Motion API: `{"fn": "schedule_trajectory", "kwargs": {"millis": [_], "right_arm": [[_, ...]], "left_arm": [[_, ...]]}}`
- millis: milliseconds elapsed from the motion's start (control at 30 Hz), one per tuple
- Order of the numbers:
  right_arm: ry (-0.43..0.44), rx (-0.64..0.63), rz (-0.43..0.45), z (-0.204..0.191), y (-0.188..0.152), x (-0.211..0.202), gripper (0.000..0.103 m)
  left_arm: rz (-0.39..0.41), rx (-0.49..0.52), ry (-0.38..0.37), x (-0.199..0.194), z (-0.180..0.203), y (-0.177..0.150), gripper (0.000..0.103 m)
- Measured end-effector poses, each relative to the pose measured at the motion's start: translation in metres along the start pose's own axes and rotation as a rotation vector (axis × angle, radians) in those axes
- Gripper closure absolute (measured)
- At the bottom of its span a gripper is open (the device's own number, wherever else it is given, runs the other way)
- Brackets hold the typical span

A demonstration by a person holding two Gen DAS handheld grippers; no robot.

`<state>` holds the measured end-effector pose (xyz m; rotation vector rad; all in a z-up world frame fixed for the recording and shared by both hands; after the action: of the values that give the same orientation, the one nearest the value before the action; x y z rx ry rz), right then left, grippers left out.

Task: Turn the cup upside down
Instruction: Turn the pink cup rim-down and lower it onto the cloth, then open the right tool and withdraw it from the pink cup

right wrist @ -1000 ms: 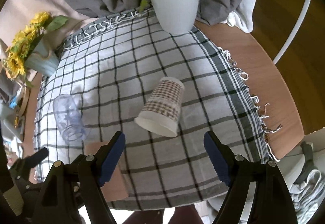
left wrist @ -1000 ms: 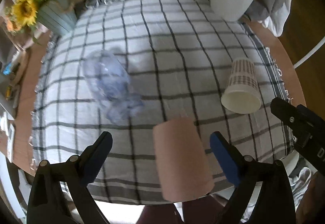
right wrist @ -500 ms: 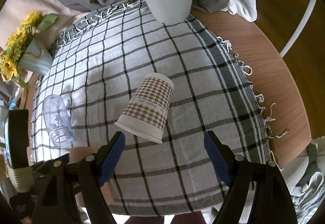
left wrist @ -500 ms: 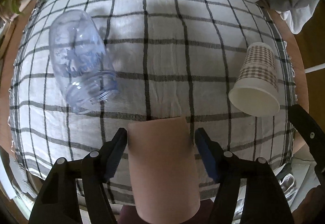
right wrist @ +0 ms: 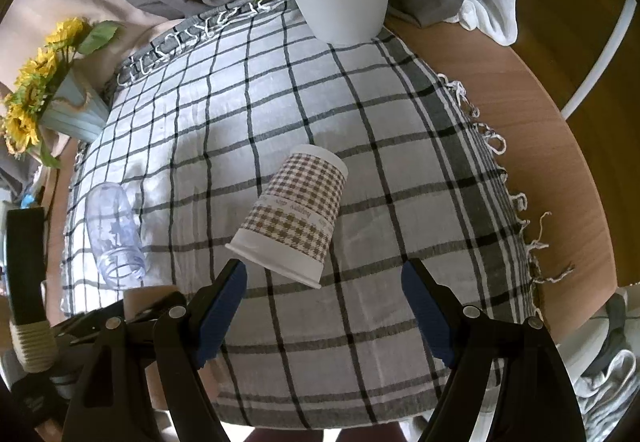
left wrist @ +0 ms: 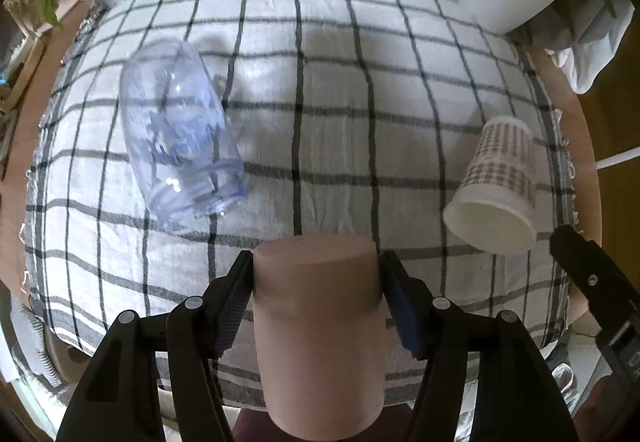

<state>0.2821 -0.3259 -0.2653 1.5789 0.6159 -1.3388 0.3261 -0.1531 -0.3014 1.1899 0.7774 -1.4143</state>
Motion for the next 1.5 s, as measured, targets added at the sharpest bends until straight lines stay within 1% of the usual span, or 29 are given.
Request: {"fn": "schedule_trajectory", "kwargs": {"millis": [167,333,433,600,833,1100,1133,1233,1300,1333,1367,1433,1467,1500], "right_arm": [[0.017,0.009,0.013,0.000,0.004,-0.007,0.023],[0.023,0.005,0.029,0.000,0.005,-0.013,0.023],[0.016,-0.009,0.048,0.001,0.005,-0.019,0.023],[-0.013,-0.032,0.074,0.004,0.003,-0.023,0.023],[-0.020,-0.072,0.069,0.001,-0.010,-0.024,0.023],[-0.016,-0.098,0.070,-0.001,-0.020,-0.026,0.023],[-0.014,-0.099,0.072,-0.001,-0.021,-0.027,0.023],[-0.016,-0.110,0.097,-0.002,-0.020,-0.032,0.023],[-0.022,-0.109,0.115,-0.001,-0.019,-0.037,0.020],[-0.024,-0.108,0.127,0.000,-0.019,-0.040,0.019],[-0.026,-0.104,0.139,0.001,-0.018,-0.044,0.019],[-0.031,-0.089,0.163,0.004,-0.017,-0.053,0.018],[-0.036,-0.075,0.177,0.006,-0.017,-0.059,0.018],[-0.039,-0.060,0.191,0.009,-0.017,-0.064,0.015]], "left_arm": [[0.065,0.030,0.013,-0.021,0.004,0.007,0.041],[0.107,0.055,0.010,-0.028,0.014,0.009,0.041],[0.141,0.088,0.016,-0.037,0.019,-0.001,0.041],[0.178,0.118,0.023,-0.042,0.025,-0.018,0.041],[0.203,0.121,0.027,-0.048,0.025,-0.042,0.041],[0.234,0.109,0.026,-0.052,0.025,-0.050,0.042],[0.244,0.108,0.029,-0.053,0.025,-0.050,0.040],[0.294,0.115,0.039,-0.059,0.025,-0.048,0.028],[0.337,0.116,0.036,-0.069,0.026,-0.048,0.025],[0.360,0.119,0.035,-0.074,0.027,-0.047,0.018],[0.395,0.125,0.042,-0.084,0.027,-0.047,0.013],[0.449,0.140,0.055,-0.100,0.028,-0.048,0.009],[0.490,0.152,0.068,-0.112,0.028,-0.050,0.005],[0.516,0.158,0.078,-0.120,0.027,-0.050,0.002]]}}
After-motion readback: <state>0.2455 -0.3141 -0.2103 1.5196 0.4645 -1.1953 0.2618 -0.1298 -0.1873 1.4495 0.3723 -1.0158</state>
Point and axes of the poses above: each gripper's, at about its wrist camera, not at the fingertips, and x roughly the way its jaws point, z to its right, y to its top, the point moved 9 cm from there along x, roughly the way its jaws point, and after that the axes turned 12 degrees about -y, right-handed, at the moved point
